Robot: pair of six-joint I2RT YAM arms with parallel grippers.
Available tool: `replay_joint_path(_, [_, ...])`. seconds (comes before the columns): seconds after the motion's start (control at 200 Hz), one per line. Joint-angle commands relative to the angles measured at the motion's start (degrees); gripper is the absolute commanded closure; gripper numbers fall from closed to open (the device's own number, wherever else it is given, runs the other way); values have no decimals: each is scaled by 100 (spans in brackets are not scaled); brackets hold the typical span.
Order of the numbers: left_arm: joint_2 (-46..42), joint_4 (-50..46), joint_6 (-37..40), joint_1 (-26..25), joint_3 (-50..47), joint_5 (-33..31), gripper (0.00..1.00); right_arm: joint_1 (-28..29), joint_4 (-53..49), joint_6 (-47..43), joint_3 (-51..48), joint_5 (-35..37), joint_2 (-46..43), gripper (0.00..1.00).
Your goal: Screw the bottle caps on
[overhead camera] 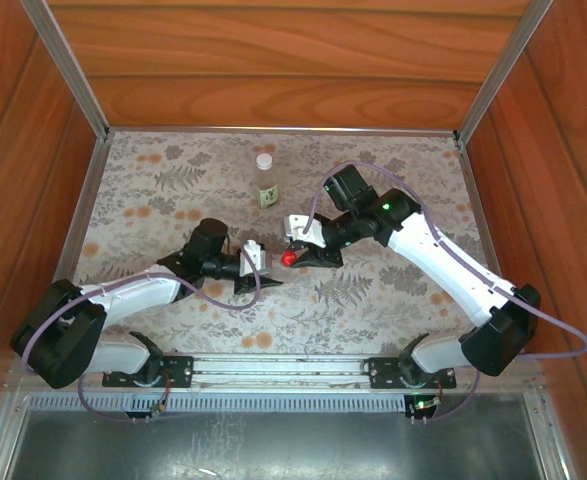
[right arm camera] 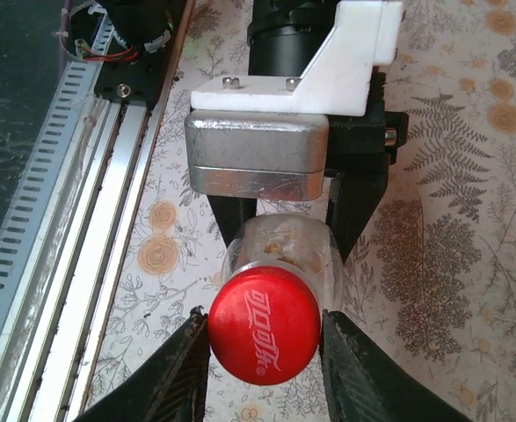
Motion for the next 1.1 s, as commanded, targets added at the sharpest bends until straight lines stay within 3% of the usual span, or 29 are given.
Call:
replay_joint_path(0.0, [115, -298, -92, 47, 127, 293, 54, 41, -118, -221, 163, -41, 124, 60])
replay_joint_path(0.33, [239, -306, -111, 73, 167, 333, 54, 59, -122, -182, 318, -279, 284, 65])
replay_joint_path(0.465, [264, -316, -106, 75, 175, 282, 54, 67, -166, -26, 334, -352, 290, 81])
replay_joint_path(0.6, [279, -311, -110, 77, 225, -206, 54, 76, -109, 436, 320, -374, 269, 86])
replay_joint_path(0.75, [230, -306, -201, 55, 305, -1339, 54, 102, 896, 2216, -135, -328, 20, 99])
replay_joint_path(0.9, [119, -237, -103, -146, 307, -2650, 54, 134, 1811, 4110, -605, 68, -314, 100])
replay_joint_path(1.095, [-152, 33, -12, -423, 190, -3753, 54, 312, 2069, 6199, -867, 1577, -627, 100])
